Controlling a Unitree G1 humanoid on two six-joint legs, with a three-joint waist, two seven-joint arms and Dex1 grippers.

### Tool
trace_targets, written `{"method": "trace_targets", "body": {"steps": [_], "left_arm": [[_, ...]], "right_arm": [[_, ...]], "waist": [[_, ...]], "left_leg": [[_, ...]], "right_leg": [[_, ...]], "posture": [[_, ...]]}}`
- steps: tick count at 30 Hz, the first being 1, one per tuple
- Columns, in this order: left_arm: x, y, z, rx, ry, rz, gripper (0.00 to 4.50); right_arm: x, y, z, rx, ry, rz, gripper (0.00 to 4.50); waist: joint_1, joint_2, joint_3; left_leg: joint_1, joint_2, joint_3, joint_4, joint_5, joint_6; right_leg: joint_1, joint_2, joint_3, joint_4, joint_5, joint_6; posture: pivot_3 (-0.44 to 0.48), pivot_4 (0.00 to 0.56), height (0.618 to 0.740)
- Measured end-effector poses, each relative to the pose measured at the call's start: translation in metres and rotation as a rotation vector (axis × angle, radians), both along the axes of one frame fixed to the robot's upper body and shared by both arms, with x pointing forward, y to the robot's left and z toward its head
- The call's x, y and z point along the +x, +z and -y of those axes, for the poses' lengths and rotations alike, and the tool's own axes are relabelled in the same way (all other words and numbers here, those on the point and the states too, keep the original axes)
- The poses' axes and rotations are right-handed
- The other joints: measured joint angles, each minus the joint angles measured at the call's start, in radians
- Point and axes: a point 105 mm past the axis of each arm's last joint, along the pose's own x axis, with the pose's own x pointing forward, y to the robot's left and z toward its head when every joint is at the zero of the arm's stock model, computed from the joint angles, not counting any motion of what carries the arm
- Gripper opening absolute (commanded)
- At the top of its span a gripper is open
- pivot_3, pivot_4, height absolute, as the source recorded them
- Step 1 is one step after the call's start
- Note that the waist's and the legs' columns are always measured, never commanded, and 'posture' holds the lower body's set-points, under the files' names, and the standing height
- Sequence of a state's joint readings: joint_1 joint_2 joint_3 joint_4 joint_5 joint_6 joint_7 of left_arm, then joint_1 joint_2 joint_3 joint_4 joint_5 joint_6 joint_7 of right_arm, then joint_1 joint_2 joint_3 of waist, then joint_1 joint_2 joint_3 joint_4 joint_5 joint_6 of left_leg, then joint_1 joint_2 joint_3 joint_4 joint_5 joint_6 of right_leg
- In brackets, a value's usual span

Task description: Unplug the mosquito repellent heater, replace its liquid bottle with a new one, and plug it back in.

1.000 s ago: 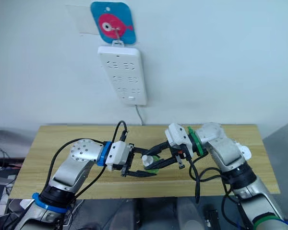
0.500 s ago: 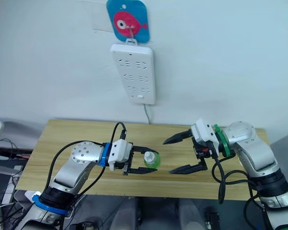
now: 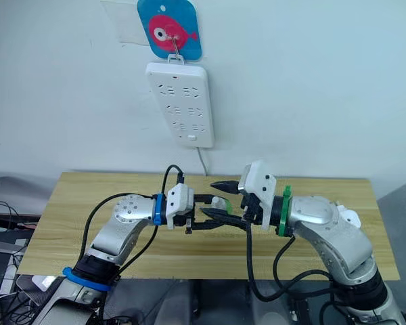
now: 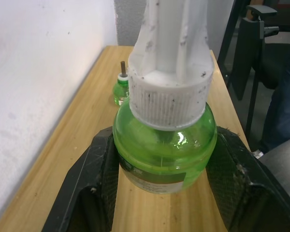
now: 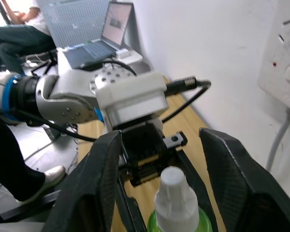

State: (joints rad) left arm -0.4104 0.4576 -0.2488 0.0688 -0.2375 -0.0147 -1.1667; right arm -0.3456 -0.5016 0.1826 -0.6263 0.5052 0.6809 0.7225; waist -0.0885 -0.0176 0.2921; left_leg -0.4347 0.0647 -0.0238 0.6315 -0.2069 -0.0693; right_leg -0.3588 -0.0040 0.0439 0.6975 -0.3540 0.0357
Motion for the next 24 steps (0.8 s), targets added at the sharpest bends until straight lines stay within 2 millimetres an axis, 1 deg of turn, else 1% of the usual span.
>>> {"method": "trace_targets", "body": {"steps": [7, 8, 10, 15, 16, 21, 24], "left_arm": [[0.0021, 0.0024, 0.0005, 0.002, -0.003, 0.007, 2.20], [0.0020, 0.0024, 0.0006, 0.001, -0.004, 0.006, 2.20], [0.0020, 0.0025, 0.0008, 0.001, -0.005, 0.006, 2.20], [0.0019, 0.0024, 0.0008, 0.002, -0.006, 0.005, 2.20], [0.0019, 0.0012, 0.0005, 0.005, -0.005, 0.000, 2.20], [0.0020, 0.0008, 0.0005, 0.006, -0.005, -0.002, 2.20], [0.0015, 0.0007, 0.0004, 0.007, -0.010, -0.003, 2.20]], "right_arm": [[0.0023, -0.0049, 0.0035, -0.013, -0.027, 0.017, 2.88], [0.0026, -0.0051, 0.0030, -0.009, -0.027, 0.016, 2.69], [0.0032, -0.0058, 0.0014, 0.000, -0.025, 0.013, 2.32], [0.0064, -0.0094, 0.0005, -0.004, -0.032, 0.013, 0.49], [0.0072, -0.0087, 0.0011, -0.005, -0.034, 0.024, 0.23], [0.0069, -0.0092, 0.0010, -0.012, -0.030, 0.052, 0.18], [0.0059, -0.0028, 0.0006, 0.039, -0.016, 0.046, 0.18]], "waist": [[0.000, 0.000, 0.001], [0.000, 0.000, 0.001], [0.000, 0.000, 0.003], [0.000, 0.000, 0.005], [0.000, 0.000, 0.005], [0.000, 0.000, 0.005], [0.000, 0.000, 0.006]], "left_leg": [[0.000, 0.000, 0.000, -0.001, 0.000, 0.000], [0.000, 0.000, 0.000, -0.001, 0.000, 0.000], [0.000, 0.000, 0.000, -0.001, 0.000, 0.000], [0.000, 0.000, 0.000, -0.001, 0.000, 0.000], [0.000, 0.000, 0.001, -0.002, 0.000, 0.000], [0.000, 0.000, 0.000, -0.002, 0.000, 0.000], [0.000, 0.000, 0.001, -0.002, 0.000, 0.000]], "right_leg": [[-0.001, 0.000, 0.000, -0.001, 0.000, 0.000], [-0.001, 0.000, 0.000, -0.001, 0.000, 0.000], [-0.001, 0.000, 0.000, -0.001, 0.000, 0.000], [-0.001, 0.000, 0.000, -0.001, 0.000, 0.000], [-0.001, 0.000, 0.001, -0.001, 0.000, 0.000], [-0.001, 0.000, 0.000, -0.001, 0.000, 0.000], [-0.001, 0.000, 0.001, -0.001, 0.000, 0.000]], "posture": [[-0.205, 0.317, 0.740], [-0.207, 0.324, 0.740], [-0.206, 0.319, 0.740], [-0.205, 0.325, 0.740], [-0.204, 0.321, 0.740], [-0.205, 0.321, 0.740], [-0.207, 0.327, 0.740]]}}
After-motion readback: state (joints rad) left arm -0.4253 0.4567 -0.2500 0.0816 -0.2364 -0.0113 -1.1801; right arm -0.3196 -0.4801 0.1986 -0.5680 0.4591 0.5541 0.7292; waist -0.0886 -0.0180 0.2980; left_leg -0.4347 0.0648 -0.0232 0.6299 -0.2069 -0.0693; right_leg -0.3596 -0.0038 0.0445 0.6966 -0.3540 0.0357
